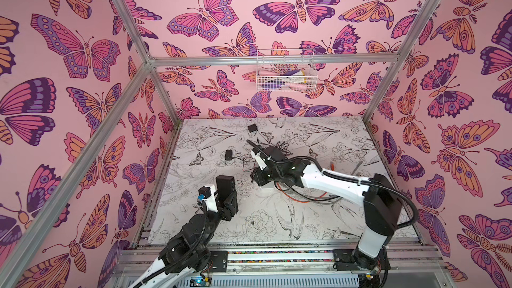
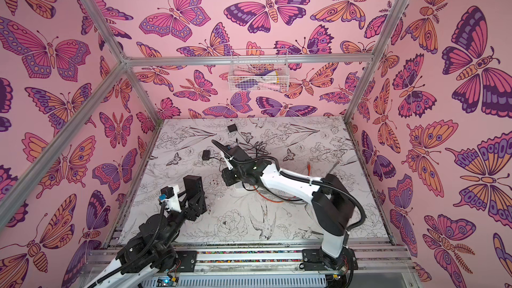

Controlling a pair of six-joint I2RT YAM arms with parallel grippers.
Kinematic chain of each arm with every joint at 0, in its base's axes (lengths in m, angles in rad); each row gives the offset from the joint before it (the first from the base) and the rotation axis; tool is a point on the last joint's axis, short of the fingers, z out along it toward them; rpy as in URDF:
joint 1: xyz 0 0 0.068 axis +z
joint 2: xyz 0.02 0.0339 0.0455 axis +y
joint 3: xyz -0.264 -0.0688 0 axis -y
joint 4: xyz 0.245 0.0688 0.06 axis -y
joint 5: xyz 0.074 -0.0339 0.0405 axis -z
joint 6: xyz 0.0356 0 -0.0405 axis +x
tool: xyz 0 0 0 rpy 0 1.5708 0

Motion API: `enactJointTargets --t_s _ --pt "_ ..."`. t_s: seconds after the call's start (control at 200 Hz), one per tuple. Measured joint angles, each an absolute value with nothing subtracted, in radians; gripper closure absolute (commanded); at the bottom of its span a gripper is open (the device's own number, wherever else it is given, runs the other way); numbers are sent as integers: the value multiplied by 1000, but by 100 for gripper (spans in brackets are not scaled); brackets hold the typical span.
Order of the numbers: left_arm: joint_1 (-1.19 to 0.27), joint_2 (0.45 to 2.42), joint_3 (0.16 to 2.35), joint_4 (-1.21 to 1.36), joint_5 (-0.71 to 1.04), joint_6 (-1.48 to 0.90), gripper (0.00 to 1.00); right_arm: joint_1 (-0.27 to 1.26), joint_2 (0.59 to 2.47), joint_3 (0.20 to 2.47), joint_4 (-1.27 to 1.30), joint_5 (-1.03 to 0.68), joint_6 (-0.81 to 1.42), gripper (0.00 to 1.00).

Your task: Insert the plug into the switch port

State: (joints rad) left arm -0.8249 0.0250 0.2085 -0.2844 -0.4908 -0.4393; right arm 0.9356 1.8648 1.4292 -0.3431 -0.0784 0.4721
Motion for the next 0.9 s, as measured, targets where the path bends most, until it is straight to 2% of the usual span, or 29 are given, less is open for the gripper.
enactJointTargets --t_s 0.15,0.326,0.902 --pt "-825 24 223 -354 -534 -455 100 948 2012 1583 -491 -26 544 60" --pt "-825 18 234 -380 -554 -457 100 957 2073 1696 -580 30 604 51" --pt "-825 16 248 -435 -569 -462 100 956 2284 1869 -679 110 711 55"
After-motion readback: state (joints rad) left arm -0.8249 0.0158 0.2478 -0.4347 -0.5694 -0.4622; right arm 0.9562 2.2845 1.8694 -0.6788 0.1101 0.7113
